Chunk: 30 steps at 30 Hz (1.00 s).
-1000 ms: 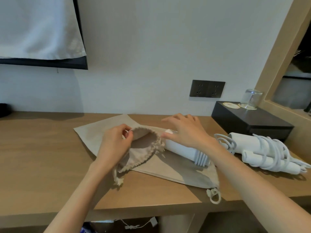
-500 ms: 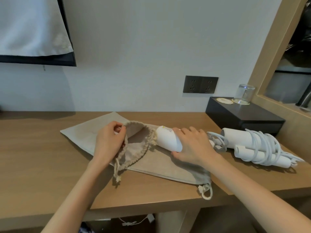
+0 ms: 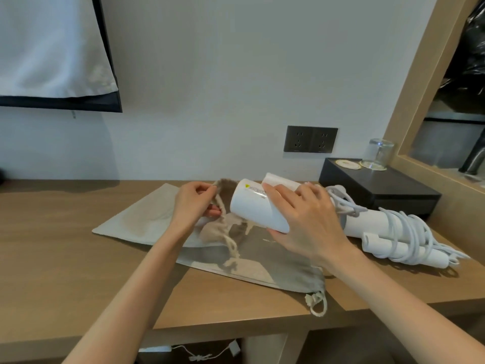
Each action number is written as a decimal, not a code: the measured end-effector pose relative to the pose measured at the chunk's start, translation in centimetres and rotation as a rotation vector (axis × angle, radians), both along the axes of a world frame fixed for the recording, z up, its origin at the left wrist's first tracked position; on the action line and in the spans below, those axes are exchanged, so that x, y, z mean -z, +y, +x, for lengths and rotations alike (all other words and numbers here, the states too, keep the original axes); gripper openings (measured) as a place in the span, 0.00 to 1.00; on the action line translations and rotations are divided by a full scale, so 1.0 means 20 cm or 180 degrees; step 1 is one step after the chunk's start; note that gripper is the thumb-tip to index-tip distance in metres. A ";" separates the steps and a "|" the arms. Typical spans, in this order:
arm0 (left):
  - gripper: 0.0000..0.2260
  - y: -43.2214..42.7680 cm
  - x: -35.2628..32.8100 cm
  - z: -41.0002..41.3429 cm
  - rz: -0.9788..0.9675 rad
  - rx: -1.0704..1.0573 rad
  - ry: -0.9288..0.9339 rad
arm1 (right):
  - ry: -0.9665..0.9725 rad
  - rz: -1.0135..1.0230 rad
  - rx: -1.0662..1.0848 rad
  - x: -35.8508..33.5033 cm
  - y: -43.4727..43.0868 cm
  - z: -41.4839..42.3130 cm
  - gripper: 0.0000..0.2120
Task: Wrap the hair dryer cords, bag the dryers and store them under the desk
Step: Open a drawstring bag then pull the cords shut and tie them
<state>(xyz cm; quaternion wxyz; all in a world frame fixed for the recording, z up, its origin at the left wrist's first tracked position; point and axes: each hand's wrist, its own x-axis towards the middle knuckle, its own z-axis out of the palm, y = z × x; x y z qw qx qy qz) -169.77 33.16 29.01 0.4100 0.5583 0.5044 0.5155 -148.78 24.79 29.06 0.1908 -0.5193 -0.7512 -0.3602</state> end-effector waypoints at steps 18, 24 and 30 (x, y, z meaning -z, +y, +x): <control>0.03 0.05 -0.03 0.13 0.0362 0.0713 0.0915 | -0.0461 -0.0773 -0.0619 0.19 0.12 -0.07 0.30; 0.04 0.02 0.07 0.12 0.0321 0.0714 0.1011 | 0.0310 -0.1137 -0.0805 0.09 0.07 0.03 0.26; 0.09 -0.01 0.05 0.15 0.0494 0.0472 0.1826 | 0.2562 -0.0739 0.0313 0.12 0.09 0.19 0.31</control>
